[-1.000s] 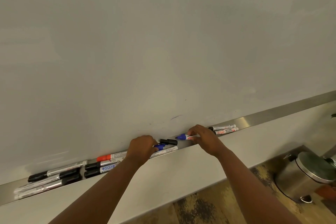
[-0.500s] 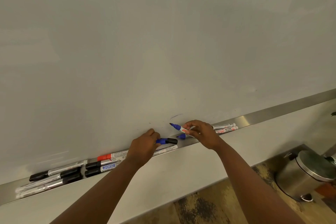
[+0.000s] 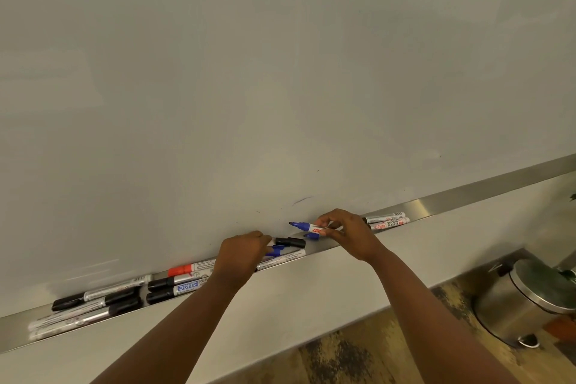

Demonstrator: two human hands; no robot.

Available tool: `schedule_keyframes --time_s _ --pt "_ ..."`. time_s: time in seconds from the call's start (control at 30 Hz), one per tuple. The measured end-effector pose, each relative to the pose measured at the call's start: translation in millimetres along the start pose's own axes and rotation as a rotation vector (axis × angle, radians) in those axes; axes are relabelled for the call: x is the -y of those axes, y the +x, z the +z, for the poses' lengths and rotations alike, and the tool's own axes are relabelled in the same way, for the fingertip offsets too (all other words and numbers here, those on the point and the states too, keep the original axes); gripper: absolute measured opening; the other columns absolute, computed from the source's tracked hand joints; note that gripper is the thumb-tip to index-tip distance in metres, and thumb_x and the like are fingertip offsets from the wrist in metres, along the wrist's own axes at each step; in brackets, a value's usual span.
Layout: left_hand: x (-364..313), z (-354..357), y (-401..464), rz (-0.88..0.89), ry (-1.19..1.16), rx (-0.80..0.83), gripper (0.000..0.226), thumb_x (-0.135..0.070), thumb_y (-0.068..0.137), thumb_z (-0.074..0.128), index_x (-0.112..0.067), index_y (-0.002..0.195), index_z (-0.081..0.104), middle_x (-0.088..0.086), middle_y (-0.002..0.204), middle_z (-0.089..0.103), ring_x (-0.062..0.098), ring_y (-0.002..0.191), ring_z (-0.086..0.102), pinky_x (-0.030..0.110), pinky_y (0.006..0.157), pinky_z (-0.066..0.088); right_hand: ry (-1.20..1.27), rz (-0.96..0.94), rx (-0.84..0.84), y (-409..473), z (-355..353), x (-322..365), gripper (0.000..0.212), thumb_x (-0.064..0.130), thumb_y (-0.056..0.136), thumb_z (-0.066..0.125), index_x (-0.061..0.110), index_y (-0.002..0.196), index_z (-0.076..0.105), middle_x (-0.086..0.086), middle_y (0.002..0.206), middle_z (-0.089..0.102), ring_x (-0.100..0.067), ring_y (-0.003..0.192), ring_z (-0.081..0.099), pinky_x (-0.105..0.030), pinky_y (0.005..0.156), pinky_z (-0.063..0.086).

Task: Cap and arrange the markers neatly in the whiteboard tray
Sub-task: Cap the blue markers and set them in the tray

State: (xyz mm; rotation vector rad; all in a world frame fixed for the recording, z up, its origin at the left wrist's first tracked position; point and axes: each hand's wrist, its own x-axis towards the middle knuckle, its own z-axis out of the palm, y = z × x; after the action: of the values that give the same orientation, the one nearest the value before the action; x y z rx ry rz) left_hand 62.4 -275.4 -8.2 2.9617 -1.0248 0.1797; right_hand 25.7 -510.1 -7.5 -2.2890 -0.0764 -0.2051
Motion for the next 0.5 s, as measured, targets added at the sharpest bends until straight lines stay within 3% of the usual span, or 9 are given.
schedule_keyframes --time_s 0.07,0.2,0.27,0.33,0.4,0.5 --pt "13 4 -2 -0.034 0.017 0.018 0.042 -0.033 0.023 0.093 -0.028 0.053 0.064 -0.007 0.045 0.059 0.005 0.032 0.051 0.013 0.032 0.02 0.001 0.003 0.001 0 1 -1 0.015 0.008 0.083 0.062 0.009 0.097 0.065 -0.011 0.101 0.063 -0.014 0.082 0.055 0.002 0.064 0.04" --pt "20 -3 -7 -0.051 0.142 0.003 0.039 -0.032 0.017 0.091 -0.025 0.041 0.06 -0.004 0.038 0.055 0.007 0.028 0.048 0.012 0.034 0.016 0.008 0.008 -0.005 1 6 -3 0.015 0.008 0.083 0.062 0.011 0.097 0.065 -0.01 0.102 0.063 -0.011 0.082 0.055 -0.001 0.065 0.042" --pt "14 -10 -8 -0.07 0.126 0.063 0.027 -0.031 0.045 0.087 -0.02 0.052 0.063 -0.001 0.052 0.063 0.013 0.044 0.059 0.017 0.041 0.024 0.019 0.006 -0.008 2 8 -2 0.015 0.008 0.083 0.062 0.011 0.097 0.065 -0.01 0.102 0.063 -0.013 0.083 0.056 -0.005 0.066 0.043" --pt "8 -9 -3 -0.166 0.086 0.12 0.021 -0.033 0.083 0.059 -0.015 0.074 0.061 0.005 0.075 0.064 0.02 0.071 0.06 0.026 0.057 0.037 0.026 0.005 -0.006 3 11 0 0.015 0.008 0.083 0.062 0.01 0.098 0.065 -0.01 0.101 0.063 -0.015 0.084 0.057 -0.011 0.07 0.044" --pt "1 -9 1 -0.25 0.005 0.182 0.033 -0.041 0.092 0.042 -0.015 0.08 0.058 0.004 0.075 0.06 0.02 0.077 0.057 0.029 0.062 0.037 0.026 0.004 -0.001 3 12 1 0.014 0.008 0.084 0.061 0.01 0.097 0.065 -0.008 0.098 0.061 -0.016 0.084 0.057 -0.014 0.07 0.044" --pt "-9 -10 4 -0.322 -0.023 0.129 0.04 -0.043 0.093 0.038 -0.011 0.091 0.062 0.006 0.093 0.067 0.021 0.086 0.062 0.028 0.064 0.038 0.007 0.0 0.007 2 12 0 0.015 0.009 0.085 0.061 0.01 0.099 0.065 -0.008 0.099 0.062 -0.017 0.086 0.056 -0.015 0.072 0.044"
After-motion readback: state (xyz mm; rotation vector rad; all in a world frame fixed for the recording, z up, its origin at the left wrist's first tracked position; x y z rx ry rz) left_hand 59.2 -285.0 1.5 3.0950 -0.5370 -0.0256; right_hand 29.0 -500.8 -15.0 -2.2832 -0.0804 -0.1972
